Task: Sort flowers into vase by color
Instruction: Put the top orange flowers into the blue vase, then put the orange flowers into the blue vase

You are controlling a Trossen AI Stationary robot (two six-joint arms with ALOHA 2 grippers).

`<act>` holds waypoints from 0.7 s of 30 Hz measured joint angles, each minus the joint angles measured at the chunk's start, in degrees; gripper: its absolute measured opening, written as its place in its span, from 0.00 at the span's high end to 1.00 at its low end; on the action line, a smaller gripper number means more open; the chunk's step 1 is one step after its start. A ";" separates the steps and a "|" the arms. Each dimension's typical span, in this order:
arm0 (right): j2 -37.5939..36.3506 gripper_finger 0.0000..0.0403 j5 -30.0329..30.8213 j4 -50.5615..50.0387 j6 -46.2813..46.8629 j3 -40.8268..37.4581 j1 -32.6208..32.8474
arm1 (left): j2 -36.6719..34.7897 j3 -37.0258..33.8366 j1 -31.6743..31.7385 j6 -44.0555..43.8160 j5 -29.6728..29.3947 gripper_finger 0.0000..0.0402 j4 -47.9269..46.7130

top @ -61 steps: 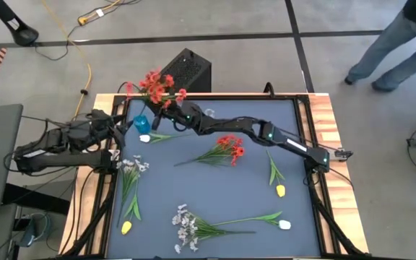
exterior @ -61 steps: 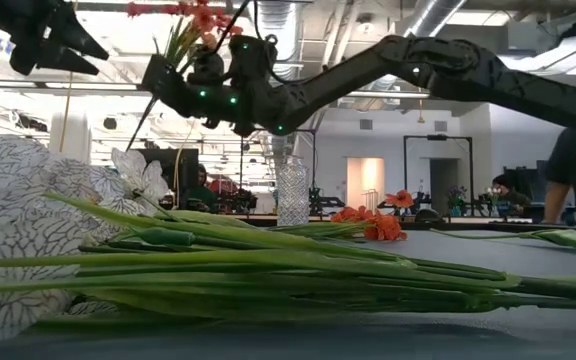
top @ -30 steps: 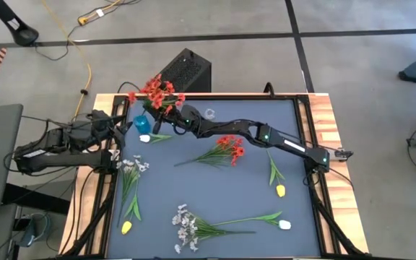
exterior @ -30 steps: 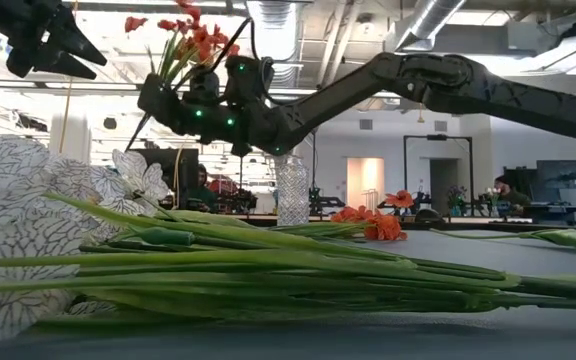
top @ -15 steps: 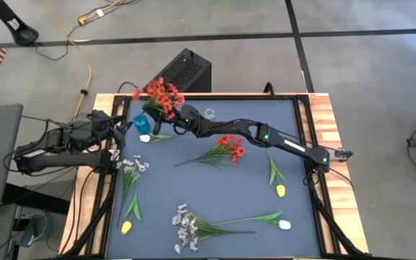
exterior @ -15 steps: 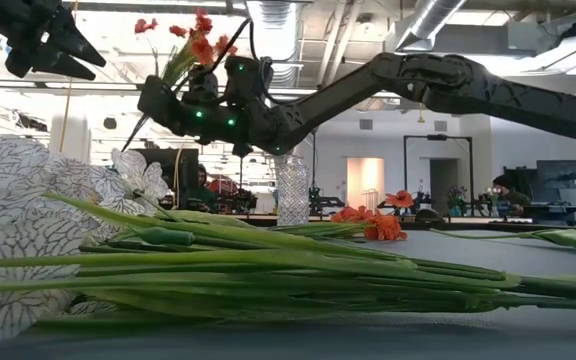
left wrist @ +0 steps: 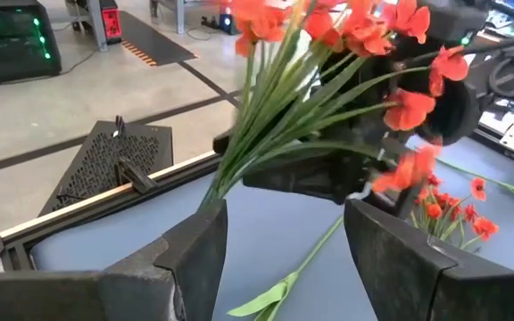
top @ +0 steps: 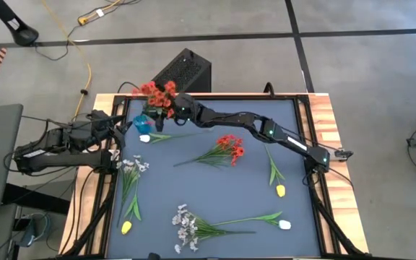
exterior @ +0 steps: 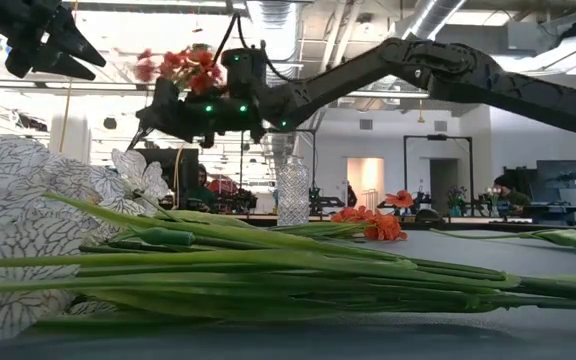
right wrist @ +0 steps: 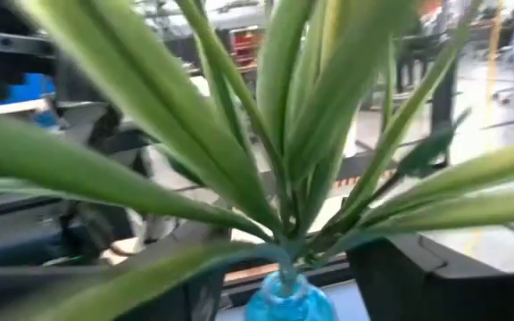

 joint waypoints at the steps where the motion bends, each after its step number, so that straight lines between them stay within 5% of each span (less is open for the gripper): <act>1: -0.76 0.38 -0.81 -1.95 0.01 -0.05 0.01 | 0.00 0.00 0.00 0.00 0.09 0.47 0.00; 21: -16.41 0.34 -5.40 -52.68 -17.49 -0.09 -2.18 | 0.00 0.00 0.00 -0.36 2.29 0.47 -0.30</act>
